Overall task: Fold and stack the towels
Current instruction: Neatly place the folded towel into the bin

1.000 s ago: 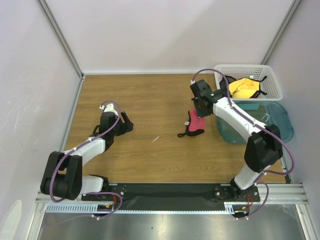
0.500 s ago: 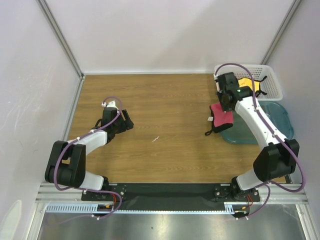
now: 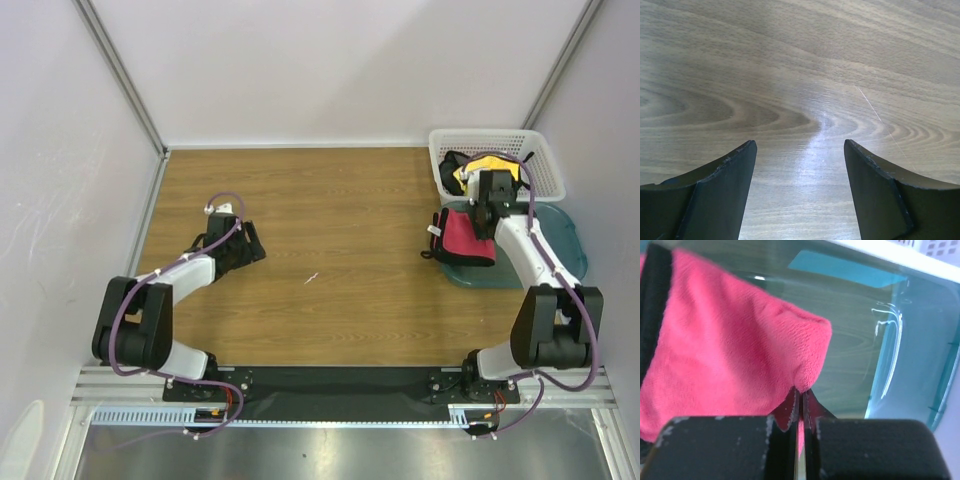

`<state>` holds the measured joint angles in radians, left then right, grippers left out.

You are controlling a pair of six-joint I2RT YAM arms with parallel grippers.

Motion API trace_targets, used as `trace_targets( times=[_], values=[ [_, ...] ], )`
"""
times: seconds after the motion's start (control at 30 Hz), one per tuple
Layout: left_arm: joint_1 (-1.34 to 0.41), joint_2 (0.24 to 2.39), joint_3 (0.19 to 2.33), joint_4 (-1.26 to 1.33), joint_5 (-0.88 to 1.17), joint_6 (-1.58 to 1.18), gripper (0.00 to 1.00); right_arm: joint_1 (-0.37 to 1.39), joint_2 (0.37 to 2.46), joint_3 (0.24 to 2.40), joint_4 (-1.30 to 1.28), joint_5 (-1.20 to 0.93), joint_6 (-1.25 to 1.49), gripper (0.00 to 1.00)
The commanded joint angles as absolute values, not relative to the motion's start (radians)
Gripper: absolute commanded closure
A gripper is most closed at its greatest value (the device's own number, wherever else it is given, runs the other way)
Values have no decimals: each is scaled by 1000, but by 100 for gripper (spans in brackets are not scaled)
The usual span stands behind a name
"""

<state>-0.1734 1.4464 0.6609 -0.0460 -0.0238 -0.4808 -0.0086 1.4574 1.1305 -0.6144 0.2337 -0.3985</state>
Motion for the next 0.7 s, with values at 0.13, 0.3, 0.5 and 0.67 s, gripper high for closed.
trace_targets(
  times=[0.13,0.3,0.5,0.67],
  values=[
    [-166,1457,706,-54,-52,-488,23,-54,1359,946,-247,146,-549,100],
    [-166,1450,707,-61,-71,-485,23,-124,1391,904,-170,65,-561,100],
    [-166,1410,692,-72,-100,-485,23,-152,1456,910,-158,-21,-568,100],
    [-166,1399,692,-78,-109,-485,23,-163,1538,940,-187,0,-591,100]
  ],
)
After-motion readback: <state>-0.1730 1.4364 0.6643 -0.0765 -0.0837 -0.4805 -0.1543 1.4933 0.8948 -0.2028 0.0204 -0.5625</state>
